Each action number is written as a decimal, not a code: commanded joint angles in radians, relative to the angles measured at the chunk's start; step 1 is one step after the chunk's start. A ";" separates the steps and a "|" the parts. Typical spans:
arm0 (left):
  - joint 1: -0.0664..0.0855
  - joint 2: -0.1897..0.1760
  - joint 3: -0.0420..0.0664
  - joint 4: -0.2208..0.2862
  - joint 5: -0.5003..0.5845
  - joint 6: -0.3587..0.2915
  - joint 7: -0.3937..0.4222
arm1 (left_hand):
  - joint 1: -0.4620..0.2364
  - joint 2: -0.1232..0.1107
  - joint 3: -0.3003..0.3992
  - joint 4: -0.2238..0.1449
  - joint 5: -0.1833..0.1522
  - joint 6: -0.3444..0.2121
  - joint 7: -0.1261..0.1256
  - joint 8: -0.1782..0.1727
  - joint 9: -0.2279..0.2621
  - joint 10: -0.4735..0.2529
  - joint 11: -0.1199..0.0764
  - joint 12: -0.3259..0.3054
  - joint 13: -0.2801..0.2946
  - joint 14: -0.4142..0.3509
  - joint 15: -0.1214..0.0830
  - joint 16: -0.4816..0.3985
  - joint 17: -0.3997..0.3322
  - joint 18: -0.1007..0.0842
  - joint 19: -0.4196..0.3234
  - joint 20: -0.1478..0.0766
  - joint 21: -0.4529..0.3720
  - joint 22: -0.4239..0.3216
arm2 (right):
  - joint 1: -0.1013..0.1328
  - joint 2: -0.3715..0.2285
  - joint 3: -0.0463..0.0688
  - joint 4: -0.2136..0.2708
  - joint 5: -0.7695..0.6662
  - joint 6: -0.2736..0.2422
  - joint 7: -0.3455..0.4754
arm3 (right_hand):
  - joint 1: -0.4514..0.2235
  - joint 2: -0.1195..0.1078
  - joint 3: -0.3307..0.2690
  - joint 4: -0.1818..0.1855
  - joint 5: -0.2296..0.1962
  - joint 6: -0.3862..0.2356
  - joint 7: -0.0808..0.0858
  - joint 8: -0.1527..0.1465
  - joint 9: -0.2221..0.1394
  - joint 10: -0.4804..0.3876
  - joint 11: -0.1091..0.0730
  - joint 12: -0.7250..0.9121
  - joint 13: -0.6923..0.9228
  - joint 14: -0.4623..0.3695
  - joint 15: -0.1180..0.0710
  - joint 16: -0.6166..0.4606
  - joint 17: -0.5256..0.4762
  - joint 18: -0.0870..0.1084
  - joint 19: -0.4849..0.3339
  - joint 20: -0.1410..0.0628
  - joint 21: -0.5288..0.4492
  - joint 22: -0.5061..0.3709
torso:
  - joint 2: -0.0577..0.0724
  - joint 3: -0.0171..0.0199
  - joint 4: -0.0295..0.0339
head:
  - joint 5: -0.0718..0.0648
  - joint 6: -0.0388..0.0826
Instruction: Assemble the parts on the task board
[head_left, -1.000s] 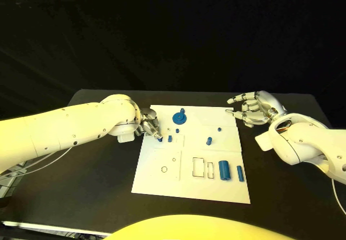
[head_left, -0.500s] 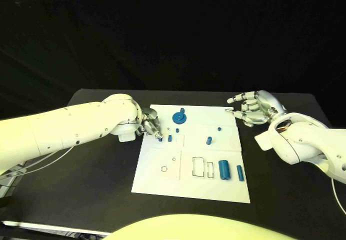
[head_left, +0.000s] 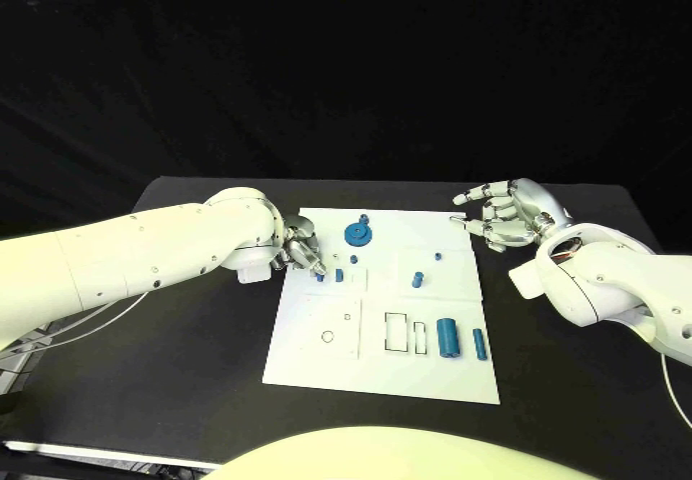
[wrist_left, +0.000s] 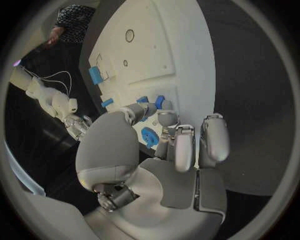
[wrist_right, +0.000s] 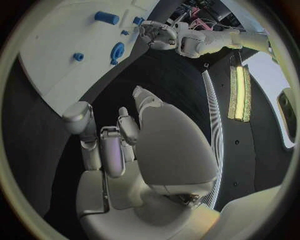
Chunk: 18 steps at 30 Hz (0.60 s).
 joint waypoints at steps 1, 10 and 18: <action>-0.005 0.000 -0.004 -0.002 -0.002 0.008 0.001 | -0.026 -0.002 -0.071 0.018 -0.010 0.013 -0.010 -0.011 -0.011 0.002 -0.003 0.003 0.003 0.088 -0.007 0.002 0.204 -0.005 0.001 0.007 -0.008 -0.004 | -0.001 0.000 0.001 0.000 -0.003 0.002 0.013 | -0.001 0.009 0.006 0.002 0.007 0.003 -0.002 0.004 -0.002 0.002 -0.004 0.001 -0.001 0.055 0.005 -0.005 0.088 0.019 0.003 -0.001 -0.003 0.000 | -0.001 0.0003 -0.0005 | -0.001 -0.001; -0.005 -0.014 -0.001 -0.003 -0.003 -0.027 0.001 | -0.037 -0.005 -0.235 0.165 -0.140 0.017 0.001 -0.033 -0.027 -0.020 0.004 -0.014 -0.016 0.083 0.000 -0.005 0.189 -0.001 -0.010 0.007 -0.025 -0.026 | -0.001 0.000 0.001 0.000 -0.002 0.002 0.013 | -0.002 0.009 0.007 0.003 0.006 0.003 -0.002 0.004 -0.002 0.002 -0.004 0.002 -0.001 0.055 0.005 -0.006 0.086 0.020 0.002 -0.001 -0.006 -0.002 | 0.000 -0.0007 -0.0007 | -0.003 0.002; -0.005 -0.024 0.003 -0.006 0.035 -0.067 0.009 | -0.028 0.076 -0.517 0.195 -0.353 -0.030 0.015 -0.009 -0.015 -0.087 0.018 -0.057 -0.096 0.069 0.010 -0.033 0.141 0.012 -0.049 0.015 -0.066 -0.082 | -0.002 0.000 0.001 -0.001 -0.001 0.001 0.014 | -0.002 0.009 0.007 0.003 0.006 0.003 -0.002 0.004 -0.002 0.002 -0.004 0.002 -0.001 0.055 0.005 -0.006 0.086 0.020 0.002 -0.001 -0.006 -0.002 | -0.001 0.0004 -0.0018 | -0.006 0.004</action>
